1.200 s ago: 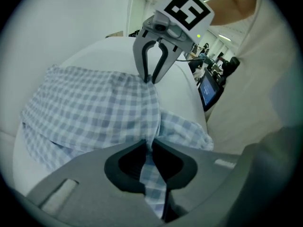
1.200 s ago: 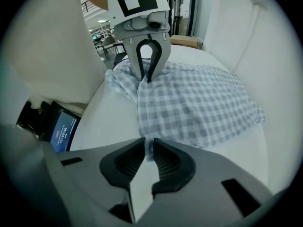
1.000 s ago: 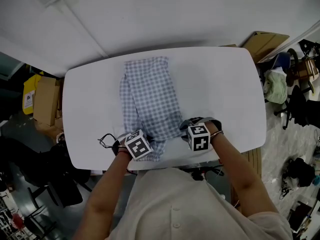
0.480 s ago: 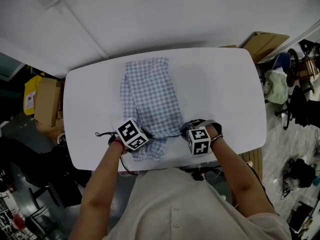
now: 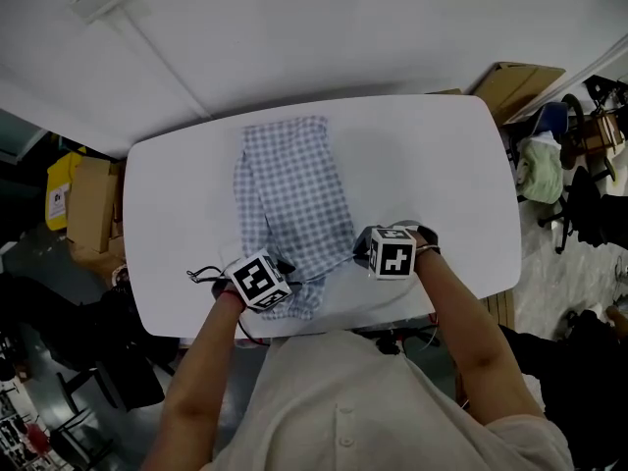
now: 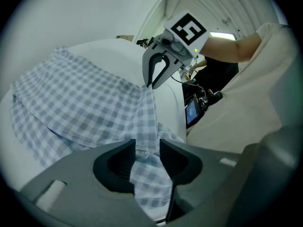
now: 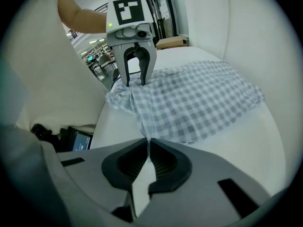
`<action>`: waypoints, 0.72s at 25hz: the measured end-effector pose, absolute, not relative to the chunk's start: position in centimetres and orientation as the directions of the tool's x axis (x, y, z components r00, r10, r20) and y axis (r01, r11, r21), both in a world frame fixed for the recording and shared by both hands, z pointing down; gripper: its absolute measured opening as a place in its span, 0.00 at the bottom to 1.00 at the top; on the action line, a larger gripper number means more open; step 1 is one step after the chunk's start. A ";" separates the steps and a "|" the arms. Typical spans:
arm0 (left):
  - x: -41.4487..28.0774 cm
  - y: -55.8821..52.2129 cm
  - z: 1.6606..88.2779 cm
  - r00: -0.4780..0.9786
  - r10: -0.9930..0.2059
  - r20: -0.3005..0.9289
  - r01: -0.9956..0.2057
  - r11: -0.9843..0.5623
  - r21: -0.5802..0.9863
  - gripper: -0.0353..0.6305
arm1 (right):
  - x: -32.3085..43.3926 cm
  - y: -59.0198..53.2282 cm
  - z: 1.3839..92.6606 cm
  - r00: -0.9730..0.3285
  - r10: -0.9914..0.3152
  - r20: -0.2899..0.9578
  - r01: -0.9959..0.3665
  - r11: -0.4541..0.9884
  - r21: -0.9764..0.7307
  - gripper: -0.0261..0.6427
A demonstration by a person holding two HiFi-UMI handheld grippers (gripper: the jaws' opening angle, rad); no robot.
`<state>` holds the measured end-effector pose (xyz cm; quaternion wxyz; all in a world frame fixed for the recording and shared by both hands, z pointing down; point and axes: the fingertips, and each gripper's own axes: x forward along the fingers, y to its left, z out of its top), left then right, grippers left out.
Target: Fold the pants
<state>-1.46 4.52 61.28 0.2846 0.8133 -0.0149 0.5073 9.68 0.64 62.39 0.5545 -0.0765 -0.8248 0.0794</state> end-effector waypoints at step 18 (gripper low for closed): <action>2.4 0.5 62.1 0.266 -0.355 0.896 -0.548 -0.821 -0.163 0.48 | 6.9 -3.5 58.0 -0.233 0.272 0.934 0.018 0.961 -0.275 0.08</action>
